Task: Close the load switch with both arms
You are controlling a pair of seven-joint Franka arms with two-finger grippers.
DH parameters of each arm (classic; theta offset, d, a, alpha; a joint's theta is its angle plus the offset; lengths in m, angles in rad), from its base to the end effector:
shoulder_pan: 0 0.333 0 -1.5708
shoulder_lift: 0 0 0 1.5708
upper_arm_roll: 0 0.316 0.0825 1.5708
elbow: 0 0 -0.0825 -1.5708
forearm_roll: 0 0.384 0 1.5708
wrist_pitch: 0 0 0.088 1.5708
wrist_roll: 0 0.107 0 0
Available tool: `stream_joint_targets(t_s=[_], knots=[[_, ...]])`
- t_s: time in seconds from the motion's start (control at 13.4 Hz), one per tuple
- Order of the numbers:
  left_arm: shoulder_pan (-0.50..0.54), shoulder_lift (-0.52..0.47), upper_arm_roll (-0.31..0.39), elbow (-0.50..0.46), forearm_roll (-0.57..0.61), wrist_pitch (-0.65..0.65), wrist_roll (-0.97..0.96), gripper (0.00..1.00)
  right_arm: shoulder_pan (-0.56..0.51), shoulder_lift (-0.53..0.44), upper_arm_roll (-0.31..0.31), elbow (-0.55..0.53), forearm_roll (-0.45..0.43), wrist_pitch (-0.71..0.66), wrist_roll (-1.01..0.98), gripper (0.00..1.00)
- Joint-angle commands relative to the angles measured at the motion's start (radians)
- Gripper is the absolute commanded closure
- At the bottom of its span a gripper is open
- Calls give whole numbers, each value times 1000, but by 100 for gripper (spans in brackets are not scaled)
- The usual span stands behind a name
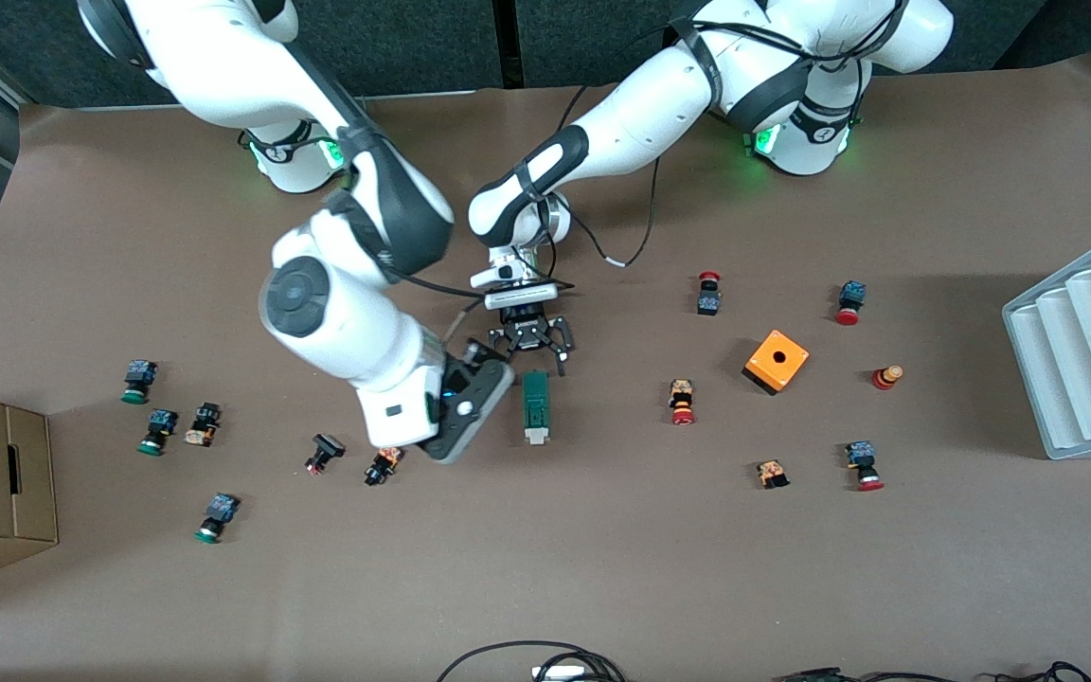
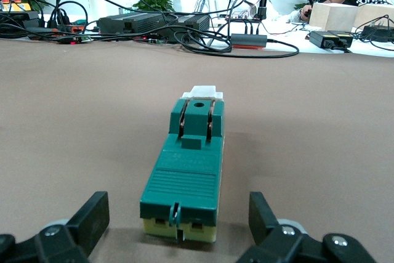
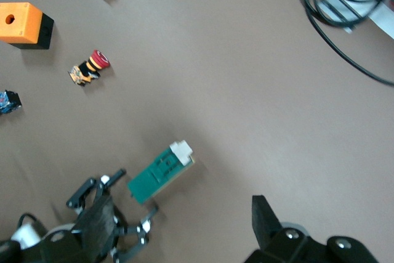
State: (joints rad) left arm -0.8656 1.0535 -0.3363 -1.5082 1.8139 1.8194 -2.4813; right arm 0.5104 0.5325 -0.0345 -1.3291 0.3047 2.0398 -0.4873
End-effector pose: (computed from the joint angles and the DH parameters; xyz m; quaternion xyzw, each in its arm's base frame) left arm 0.3479 -0.5834 0.0639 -0.8133 -0.0822 -0.5744 0.0421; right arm 0.6380 0.3538 0.4449 -0.8983 -0.4095 -0.0890 0.1320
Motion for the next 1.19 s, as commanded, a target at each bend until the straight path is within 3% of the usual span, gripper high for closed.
stream_joint_targets(t_s=[0.0, 0.22, 0.67, 0.89, 1.12], knots=[[-9, -1, 2, 16, -13, -8, 8, 0, -59, -57, 5, -30, 16, -97, 38, 0], [-10, -18, -3, 14, -56, -9, 57, 0, -122, -97, 7, -32, 16, -189, 39, 0], [-10, -112, -6, 20, -295, -8, 486, 0, -197, -186, 5, -62, 2, -331, 247, 0], [-7, -176, -4, 23, -427, -8, 680, 0, -202, -229, 8, -74, -128, -401, 459, 0], [-4, -222, -3, 26, -519, -6, 887, 0, -239, -268, 8, -102, -234, -455, 535, 0]])
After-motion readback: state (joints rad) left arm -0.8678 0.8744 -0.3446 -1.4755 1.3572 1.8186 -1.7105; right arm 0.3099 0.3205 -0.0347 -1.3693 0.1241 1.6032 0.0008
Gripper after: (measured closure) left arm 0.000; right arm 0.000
